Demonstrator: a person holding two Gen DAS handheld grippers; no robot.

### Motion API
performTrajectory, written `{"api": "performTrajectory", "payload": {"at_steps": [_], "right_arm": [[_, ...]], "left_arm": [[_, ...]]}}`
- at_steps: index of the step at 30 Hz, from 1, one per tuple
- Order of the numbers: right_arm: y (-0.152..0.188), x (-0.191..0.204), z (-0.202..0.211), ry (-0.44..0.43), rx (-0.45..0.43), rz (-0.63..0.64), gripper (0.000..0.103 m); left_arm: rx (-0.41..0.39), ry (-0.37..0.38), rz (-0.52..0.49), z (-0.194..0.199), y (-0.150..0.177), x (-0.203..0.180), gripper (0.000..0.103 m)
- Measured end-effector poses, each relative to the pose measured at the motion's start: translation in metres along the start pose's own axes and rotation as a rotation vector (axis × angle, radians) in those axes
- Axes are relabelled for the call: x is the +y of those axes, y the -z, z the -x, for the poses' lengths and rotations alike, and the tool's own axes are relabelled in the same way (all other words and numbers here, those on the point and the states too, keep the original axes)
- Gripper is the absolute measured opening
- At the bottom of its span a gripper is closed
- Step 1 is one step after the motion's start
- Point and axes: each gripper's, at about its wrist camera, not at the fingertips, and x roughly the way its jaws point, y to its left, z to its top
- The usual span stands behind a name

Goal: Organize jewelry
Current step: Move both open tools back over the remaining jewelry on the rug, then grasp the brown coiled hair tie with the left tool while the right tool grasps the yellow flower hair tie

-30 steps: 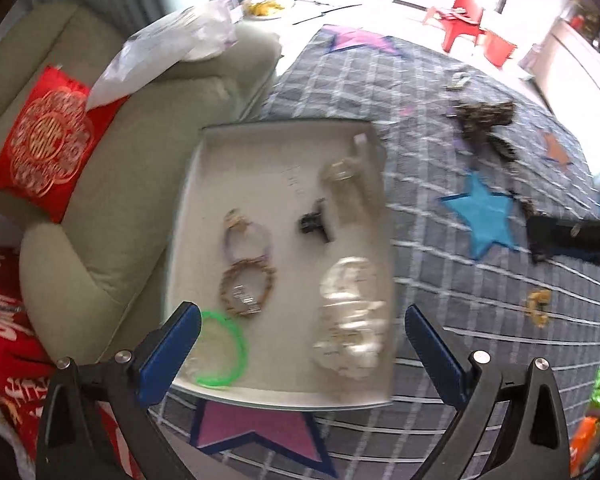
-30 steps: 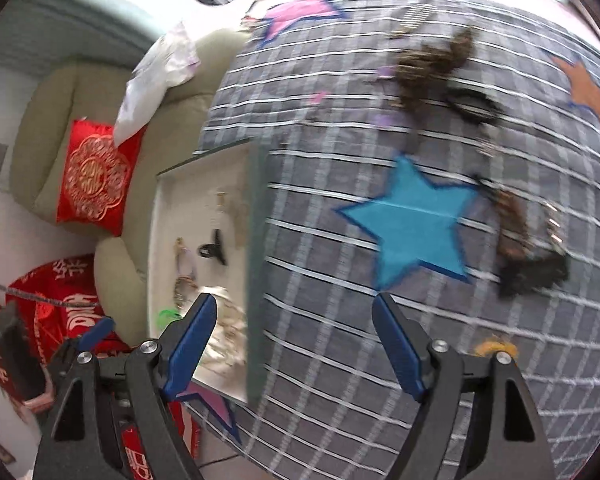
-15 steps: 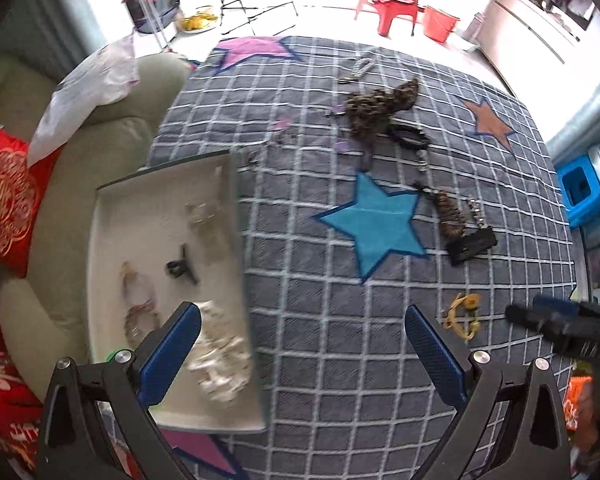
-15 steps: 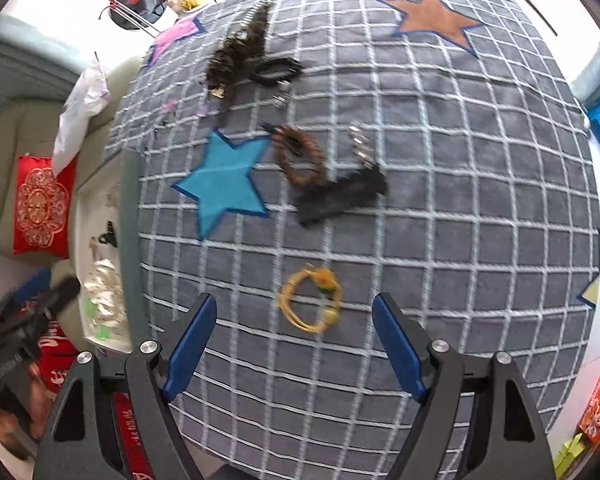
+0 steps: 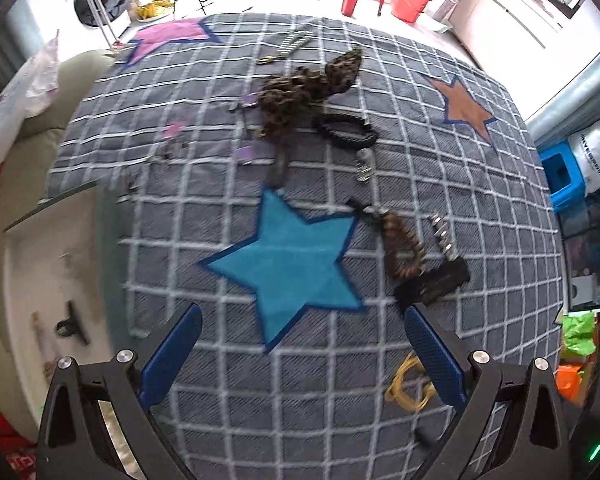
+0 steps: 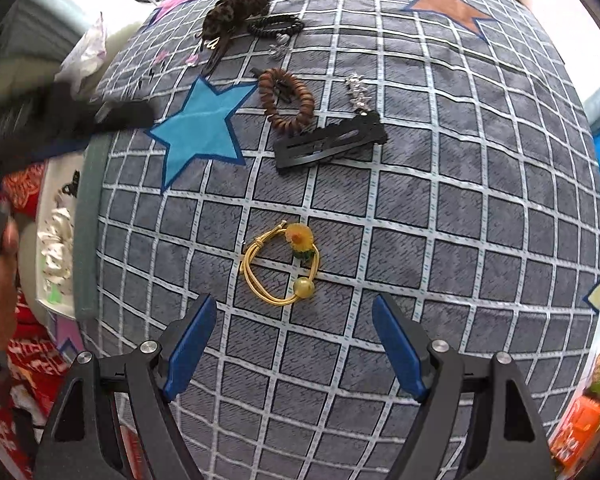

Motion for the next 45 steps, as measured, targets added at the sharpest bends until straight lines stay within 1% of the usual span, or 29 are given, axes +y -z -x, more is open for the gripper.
{"api": "performTrajectory", "payload": {"at_steps": [2, 3, 4, 10, 11, 12, 15, 16, 17, 18, 19, 20, 21, 22, 24, 25, 26, 28, 30, 32, 35, 36, 38, 43, 45], "right_arm": [[0.0, 0.003, -0.004, 0.01, -0.014, 0.019, 0.082], [-0.001, 0.006, -0.006, 0.014, -0.024, 0.03, 0.082], [-0.001, 0.008, -0.009, 0.021, -0.032, 0.043, 0.082], [0.003, 0.022, -0.027, 0.043, -0.058, 0.073, 0.082], [0.004, 0.024, -0.03, 0.046, -0.06, 0.074, 0.082], [0.006, 0.026, -0.032, 0.052, -0.063, 0.074, 0.082], [0.01, 0.03, -0.035, 0.067, -0.09, 0.072, 0.082], [0.01, 0.031, -0.035, 0.07, -0.098, 0.066, 0.08], [0.011, 0.032, -0.035, 0.077, -0.105, 0.063, 0.078], [0.011, 0.033, -0.035, 0.086, -0.112, 0.059, 0.074], [0.012, 0.034, -0.035, 0.092, -0.118, 0.054, 0.068], [0.011, 0.033, -0.035, 0.098, -0.122, 0.05, 0.065], [0.008, 0.029, -0.033, 0.106, -0.125, 0.048, 0.058], [0.009, 0.029, -0.033, 0.114, -0.128, 0.046, 0.05], [0.009, 0.024, -0.03, 0.118, -0.128, 0.042, 0.042], [0.008, 0.021, -0.03, 0.12, -0.127, 0.043, 0.037], [0.006, 0.018, -0.029, 0.121, -0.125, 0.044, 0.034], [0.004, 0.015, -0.029, 0.102, -0.119, 0.04, 0.017], [0.001, 0.012, -0.028, 0.063, -0.104, 0.03, 0.006], [-0.004, 0.011, -0.025, 0.039, -0.099, 0.018, 0.005], [-0.009, 0.001, -0.019, -0.023, -0.095, -0.029, 0.004], [-0.016, -0.007, -0.016, -0.044, -0.092, -0.048, 0.004], [-0.018, -0.013, -0.01, -0.082, -0.088, -0.08, 0.004], [-0.02, -0.024, 0.006, -0.149, -0.084, -0.143, 0.004], [-0.02, -0.029, 0.011, -0.162, -0.082, -0.159, 0.004]], "left_arm": [[0.004, 0.02, -0.001, -0.008, -0.007, -0.006, 0.1], [0.008, 0.034, -0.002, -0.014, -0.011, -0.01, 0.091], [0.021, 0.041, -0.004, -0.02, -0.015, -0.014, 0.088], [0.041, 0.061, -0.02, -0.048, -0.027, -0.031, 0.088], [0.043, 0.065, -0.026, -0.052, -0.029, -0.034, 0.085], [0.047, 0.069, -0.034, -0.055, -0.03, -0.038, 0.078], [0.064, 0.078, -0.049, -0.064, -0.032, -0.045, 0.074], [0.064, 0.082, -0.054, -0.066, -0.032, -0.047, 0.07], [0.071, 0.085, -0.061, -0.069, -0.033, -0.05, 0.061], [0.078, 0.088, -0.063, -0.071, -0.033, -0.051, 0.056], [0.083, 0.095, -0.064, -0.073, -0.033, -0.053, 0.055], [0.082, 0.097, -0.067, -0.074, -0.033, -0.055, 0.049], [0.083, 0.1, -0.071, -0.075, -0.034, -0.057, 0.036], [0.089, 0.105, -0.075, -0.077, -0.034, -0.059, 0.033], [0.085, 0.103, -0.078, -0.077, -0.034, -0.06, 0.032], [0.082, 0.104, -0.081, -0.077, -0.034, -0.061, 0.029], [0.083, 0.106, -0.082, -0.076, -0.034, -0.061, 0.013], [0.085, 0.115, -0.083, -0.076, -0.033, -0.062, 0.012], [0.074, 0.12, -0.093, -0.072, -0.032, -0.063, 0.012], [0.058, 0.118, -0.108, -0.065, -0.031, -0.064, 0.012], [0.034, 0.124, -0.117, -0.053, -0.028, -0.062, 0.012], [0.03, 0.124, -0.113, -0.049, -0.027, -0.06, 0.012], [0.019, 0.126, -0.101, -0.04, -0.025, -0.055, 0.012], [-0.006, 0.117, -0.08, -0.015, -0.017, -0.041, 0.012], [-0.007, 0.109, -0.069, -0.007, -0.012, -0.035, 0.012]]}}
